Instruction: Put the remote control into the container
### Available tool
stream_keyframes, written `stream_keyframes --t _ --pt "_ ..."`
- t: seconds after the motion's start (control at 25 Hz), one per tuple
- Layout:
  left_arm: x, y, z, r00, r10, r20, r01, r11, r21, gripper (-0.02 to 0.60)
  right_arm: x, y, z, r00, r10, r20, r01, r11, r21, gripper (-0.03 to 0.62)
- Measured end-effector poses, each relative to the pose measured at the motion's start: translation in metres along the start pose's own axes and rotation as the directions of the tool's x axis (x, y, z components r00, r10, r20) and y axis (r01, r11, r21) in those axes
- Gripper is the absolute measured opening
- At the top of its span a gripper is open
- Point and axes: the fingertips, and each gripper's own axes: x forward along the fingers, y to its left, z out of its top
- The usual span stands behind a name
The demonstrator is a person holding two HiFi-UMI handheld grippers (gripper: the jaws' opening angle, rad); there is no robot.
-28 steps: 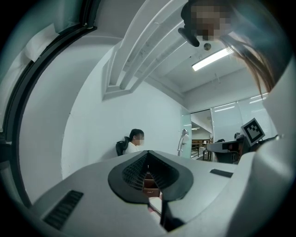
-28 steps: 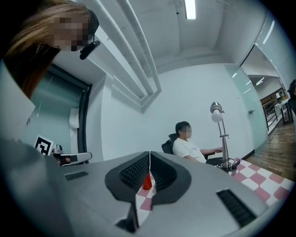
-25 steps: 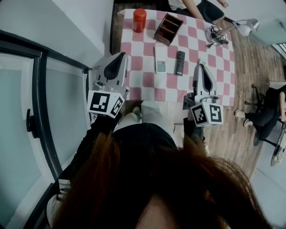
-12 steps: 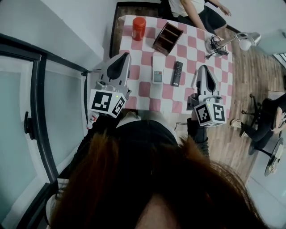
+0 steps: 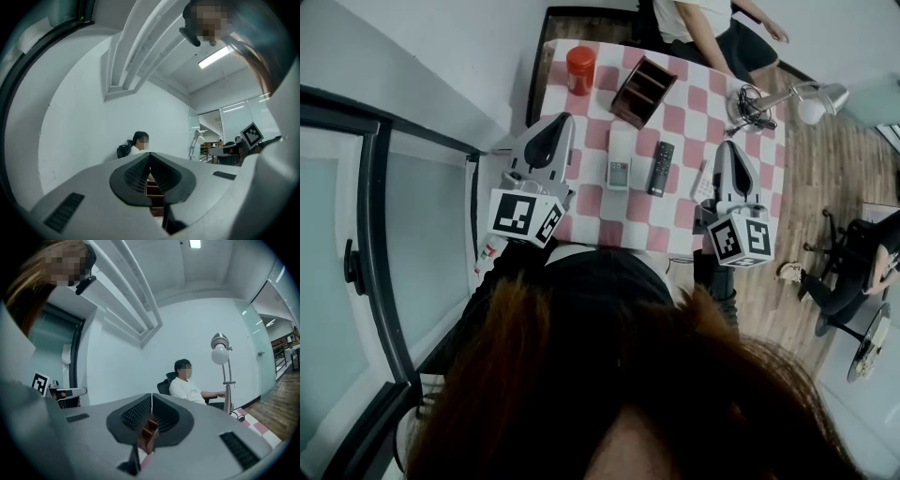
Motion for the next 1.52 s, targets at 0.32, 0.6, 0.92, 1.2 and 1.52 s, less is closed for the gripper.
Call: stream_keyframes --t 0.32,0.6,0.92,1.2,1.52 --pt "0.026 -0.004 -0.010 1.000 0.021 -0.006 -0.021 1.000 0.006 0.009 0.003 -0.035 -0.008 0.999 -0.021 -0.036 0.021 1.000 -0.006 0.018" --pt "0.041 -0.017 -0.017 1.000 0.002 -0.014 -0.002 1.000 0.007 0.009 0.003 -0.085 -0.063 0.979 -0.116 -0.167 0.110 0.993 -0.044 0.018" --pt "0.044 -0.027 -0.021 0.999 -0.044 -0.004 0.044 0.999 -0.003 0.009 -0.001 -0.137 -0.152 0.910 -0.250 -0.331 0.254 0.967 -0.033 0.020" --pt "0.042 -0.030 -0.024 0.998 -0.064 -0.019 0.064 0.998 0.001 0.009 0.001 -0.161 -0.207 0.835 -0.333 -0.438 0.334 0.939 -0.076 0.035" --pt "0.038 -0.031 -0.029 0.997 -0.063 -0.039 0.064 0.998 0.009 0.009 0.012 -0.176 -0.258 0.721 -0.343 -0.602 0.371 0.925 -0.082 0.242"
